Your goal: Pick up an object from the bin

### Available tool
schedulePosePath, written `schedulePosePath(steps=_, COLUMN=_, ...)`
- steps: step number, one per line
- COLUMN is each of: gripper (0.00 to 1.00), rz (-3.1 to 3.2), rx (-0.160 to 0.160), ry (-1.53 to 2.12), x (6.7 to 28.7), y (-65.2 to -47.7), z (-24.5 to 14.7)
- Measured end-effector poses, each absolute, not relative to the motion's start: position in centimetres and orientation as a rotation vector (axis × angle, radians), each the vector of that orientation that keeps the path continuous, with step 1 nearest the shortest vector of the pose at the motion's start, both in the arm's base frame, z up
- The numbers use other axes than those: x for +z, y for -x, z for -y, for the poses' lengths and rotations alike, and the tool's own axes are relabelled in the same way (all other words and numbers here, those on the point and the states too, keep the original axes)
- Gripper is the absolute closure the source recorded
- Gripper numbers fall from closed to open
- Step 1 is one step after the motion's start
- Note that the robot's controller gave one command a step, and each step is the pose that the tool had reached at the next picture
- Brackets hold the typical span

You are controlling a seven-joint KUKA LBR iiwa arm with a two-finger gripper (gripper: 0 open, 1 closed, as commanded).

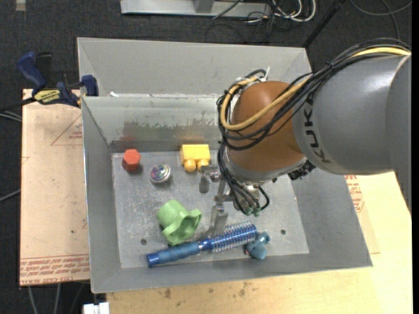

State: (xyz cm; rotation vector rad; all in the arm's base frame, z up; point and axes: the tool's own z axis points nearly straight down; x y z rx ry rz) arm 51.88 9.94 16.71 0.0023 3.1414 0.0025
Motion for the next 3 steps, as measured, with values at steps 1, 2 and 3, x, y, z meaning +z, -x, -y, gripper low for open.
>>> schedulePosePath(steps=1, gripper=0.0, rz=-3.149, rx=0.001, ry=-0.049, x=6.5, y=-50.1, z=-9.2)
schedulePosePath(steps=2, gripper=1.0, rz=-3.143, rx=0.003, ry=-0.051, x=6.9, y=-50.3, z=-9.2)
schedulePosePath(steps=3, gripper=1.0, rz=-3.133, rx=0.005, ry=-0.06, x=22.2, y=-51.5, z=-11.0)
